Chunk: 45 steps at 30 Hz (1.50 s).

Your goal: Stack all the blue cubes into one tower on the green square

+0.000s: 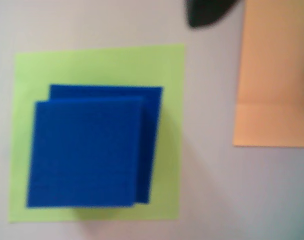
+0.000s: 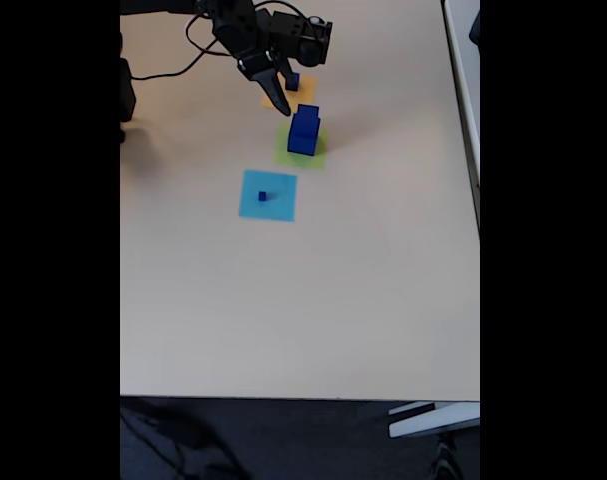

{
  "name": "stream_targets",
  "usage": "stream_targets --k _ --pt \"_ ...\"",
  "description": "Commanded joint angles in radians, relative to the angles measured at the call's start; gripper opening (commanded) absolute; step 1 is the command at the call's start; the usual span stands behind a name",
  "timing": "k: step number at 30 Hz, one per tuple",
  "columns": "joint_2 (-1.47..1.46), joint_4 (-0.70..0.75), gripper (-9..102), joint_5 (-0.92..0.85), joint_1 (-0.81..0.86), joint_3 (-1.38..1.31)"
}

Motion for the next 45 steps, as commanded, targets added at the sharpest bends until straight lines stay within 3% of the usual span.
stream_targets --k 1,10,18,33,45 --pt "0.028 -0.002 32 0.097 -0.069 -0.069" --pt "-0.092 -0.011 33 0.308 -0.179 -0.080" --pt "-0.227 -0.041 34 0.345 -0.232 -0.101" --pt "-0.528 -0.044 34 0.491 -0.341 -0.388" --pt "-0.624 -0.067 33 0.517 -0.367 -0.419"
